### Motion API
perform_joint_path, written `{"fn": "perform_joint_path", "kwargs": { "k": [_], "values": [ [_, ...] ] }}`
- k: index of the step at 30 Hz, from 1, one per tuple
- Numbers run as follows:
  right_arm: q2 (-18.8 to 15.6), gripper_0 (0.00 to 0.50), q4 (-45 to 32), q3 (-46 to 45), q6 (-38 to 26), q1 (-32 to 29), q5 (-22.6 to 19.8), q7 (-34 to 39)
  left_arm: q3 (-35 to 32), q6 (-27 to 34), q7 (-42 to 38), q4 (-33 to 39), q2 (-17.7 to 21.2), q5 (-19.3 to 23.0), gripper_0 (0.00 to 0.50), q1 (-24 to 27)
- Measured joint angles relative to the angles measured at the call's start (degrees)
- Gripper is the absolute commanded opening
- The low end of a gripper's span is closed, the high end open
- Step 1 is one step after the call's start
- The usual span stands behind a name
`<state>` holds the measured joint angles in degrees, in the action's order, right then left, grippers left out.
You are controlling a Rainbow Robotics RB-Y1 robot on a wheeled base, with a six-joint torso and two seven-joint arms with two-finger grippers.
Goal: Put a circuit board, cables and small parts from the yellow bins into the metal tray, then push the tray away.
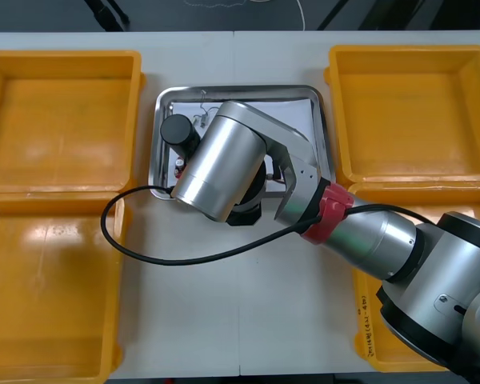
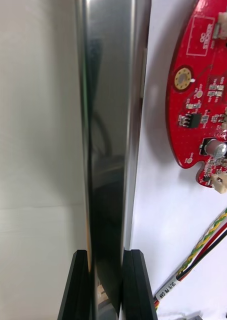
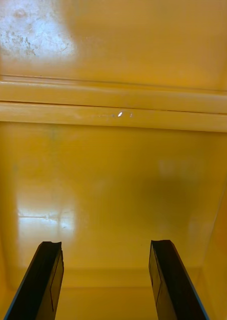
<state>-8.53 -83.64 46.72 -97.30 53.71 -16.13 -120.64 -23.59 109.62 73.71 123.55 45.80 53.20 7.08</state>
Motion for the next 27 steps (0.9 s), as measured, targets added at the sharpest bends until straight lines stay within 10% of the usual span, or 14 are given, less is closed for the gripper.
{"fn": "perform_joint_path", "kwargs": {
  "k": [27],
  "values": [
    [1.0, 0.0, 5.7, -3.1, 6.3, 2.8, 4.2, -2.2, 0.0, 0.0, 0.0, 0.0, 0.0, 0.0, 0.5, 0.0]
  ]
}}
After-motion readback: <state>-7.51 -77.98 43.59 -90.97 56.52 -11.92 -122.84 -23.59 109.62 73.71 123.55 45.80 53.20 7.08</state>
